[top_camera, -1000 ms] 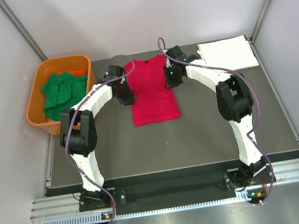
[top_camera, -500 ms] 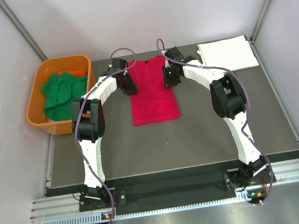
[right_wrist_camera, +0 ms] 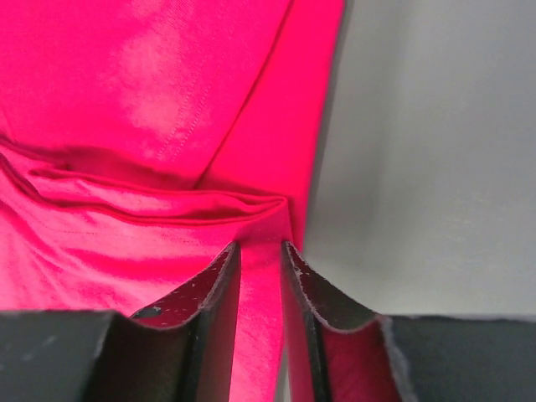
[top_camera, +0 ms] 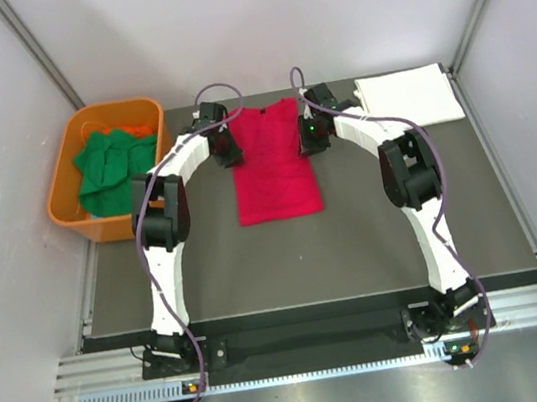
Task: Fold and stack the t-shirts
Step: Fold the tshirt
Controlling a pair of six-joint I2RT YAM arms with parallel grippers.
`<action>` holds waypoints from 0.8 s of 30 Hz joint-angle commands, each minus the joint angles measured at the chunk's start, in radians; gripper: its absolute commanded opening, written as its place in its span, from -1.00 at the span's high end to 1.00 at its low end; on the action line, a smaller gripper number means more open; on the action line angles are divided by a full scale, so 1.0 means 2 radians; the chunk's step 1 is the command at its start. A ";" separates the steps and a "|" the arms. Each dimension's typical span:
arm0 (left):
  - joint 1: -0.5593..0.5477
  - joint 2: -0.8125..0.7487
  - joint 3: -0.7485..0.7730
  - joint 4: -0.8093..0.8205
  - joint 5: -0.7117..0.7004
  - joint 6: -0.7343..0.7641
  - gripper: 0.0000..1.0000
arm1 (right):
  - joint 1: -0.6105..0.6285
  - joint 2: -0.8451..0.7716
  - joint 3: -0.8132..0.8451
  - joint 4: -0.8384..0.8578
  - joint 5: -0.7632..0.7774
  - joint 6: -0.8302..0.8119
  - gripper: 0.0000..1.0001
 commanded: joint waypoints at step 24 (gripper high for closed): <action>0.017 0.050 0.035 0.028 0.004 0.010 0.49 | -0.035 0.020 0.007 0.047 -0.095 -0.059 0.45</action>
